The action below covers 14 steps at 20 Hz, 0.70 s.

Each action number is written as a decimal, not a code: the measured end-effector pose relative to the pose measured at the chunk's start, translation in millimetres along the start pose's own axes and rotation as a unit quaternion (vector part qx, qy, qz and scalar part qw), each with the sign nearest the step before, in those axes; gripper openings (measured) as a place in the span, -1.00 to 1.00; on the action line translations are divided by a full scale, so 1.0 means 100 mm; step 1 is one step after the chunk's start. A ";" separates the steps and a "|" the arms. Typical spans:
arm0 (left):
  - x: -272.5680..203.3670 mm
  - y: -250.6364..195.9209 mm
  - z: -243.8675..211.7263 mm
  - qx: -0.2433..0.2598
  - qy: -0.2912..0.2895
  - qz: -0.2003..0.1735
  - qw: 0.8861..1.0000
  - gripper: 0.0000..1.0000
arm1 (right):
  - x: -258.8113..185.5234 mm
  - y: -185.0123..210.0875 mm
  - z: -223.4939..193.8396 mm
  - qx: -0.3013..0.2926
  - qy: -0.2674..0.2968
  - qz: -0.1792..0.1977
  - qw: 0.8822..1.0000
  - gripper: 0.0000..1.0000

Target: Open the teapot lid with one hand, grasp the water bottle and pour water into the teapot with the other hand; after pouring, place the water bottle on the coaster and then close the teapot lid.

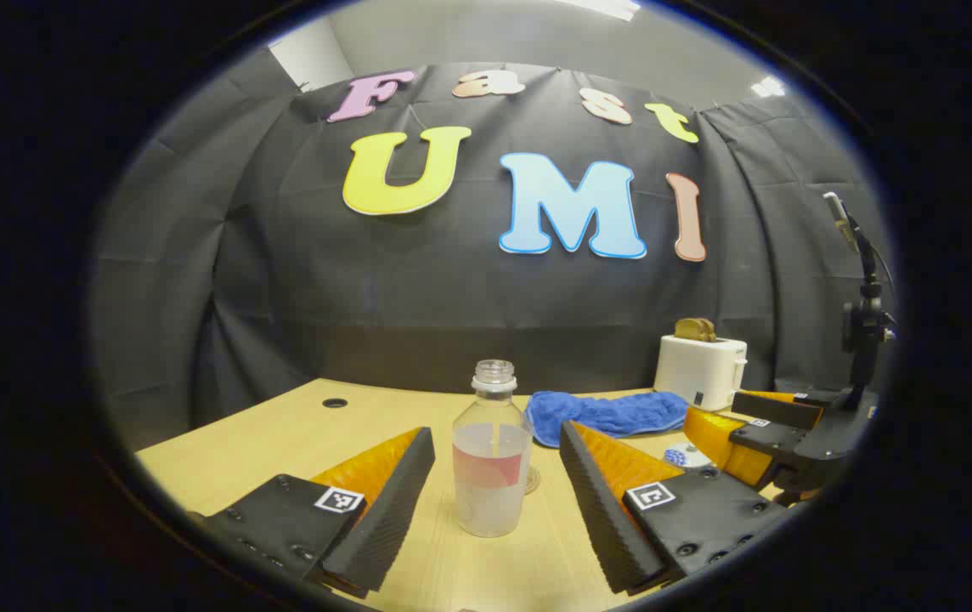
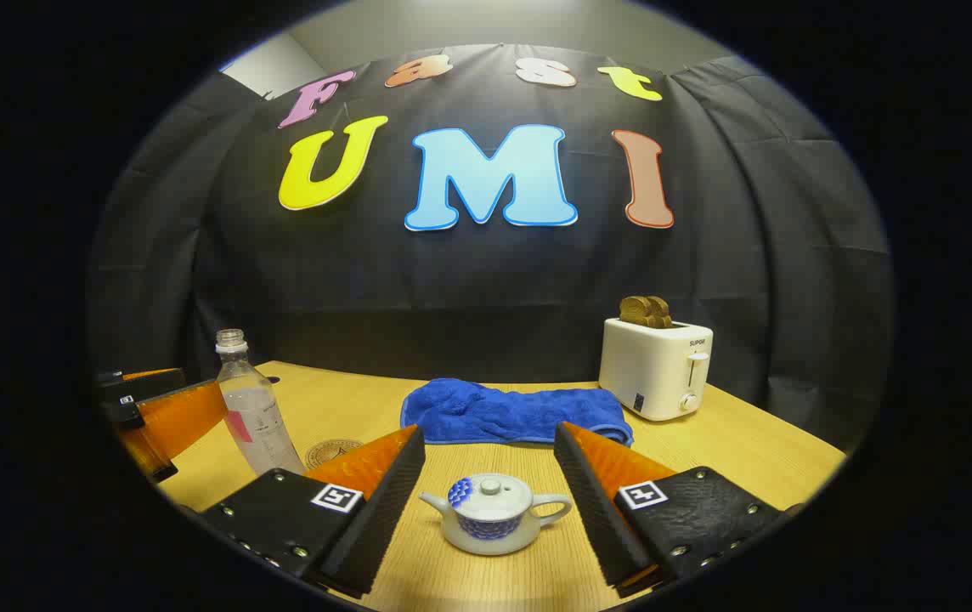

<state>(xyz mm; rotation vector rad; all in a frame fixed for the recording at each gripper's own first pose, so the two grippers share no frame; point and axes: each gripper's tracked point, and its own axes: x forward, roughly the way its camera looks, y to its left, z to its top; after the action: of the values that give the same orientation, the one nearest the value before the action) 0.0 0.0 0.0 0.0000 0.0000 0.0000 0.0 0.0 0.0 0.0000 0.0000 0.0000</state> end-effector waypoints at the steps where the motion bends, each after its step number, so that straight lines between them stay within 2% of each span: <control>1: 0.00 0.00 -0.01 0.000 0.001 0.000 1.000 1.00 | 0.01 -0.01 -0.02 0.000 0.002 -0.001 1.000 0.80; 13: 0.03 0.00 -0.09 -0.001 0.013 -0.005 1.000 1.00 | 0.12 0.00 -0.19 -0.007 0.029 -0.001 1.000 0.73; 14: 0.04 -0.01 -0.10 -0.001 0.014 -0.006 1.000 1.00 | 0.13 0.00 -0.22 -0.005 0.034 0.001 0.999 0.66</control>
<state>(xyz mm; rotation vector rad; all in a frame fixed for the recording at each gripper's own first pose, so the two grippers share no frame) 3.9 -0.6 -10.5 -0.0029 0.0277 -0.0111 12.9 -0.1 -22.4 -0.0100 0.0672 0.0011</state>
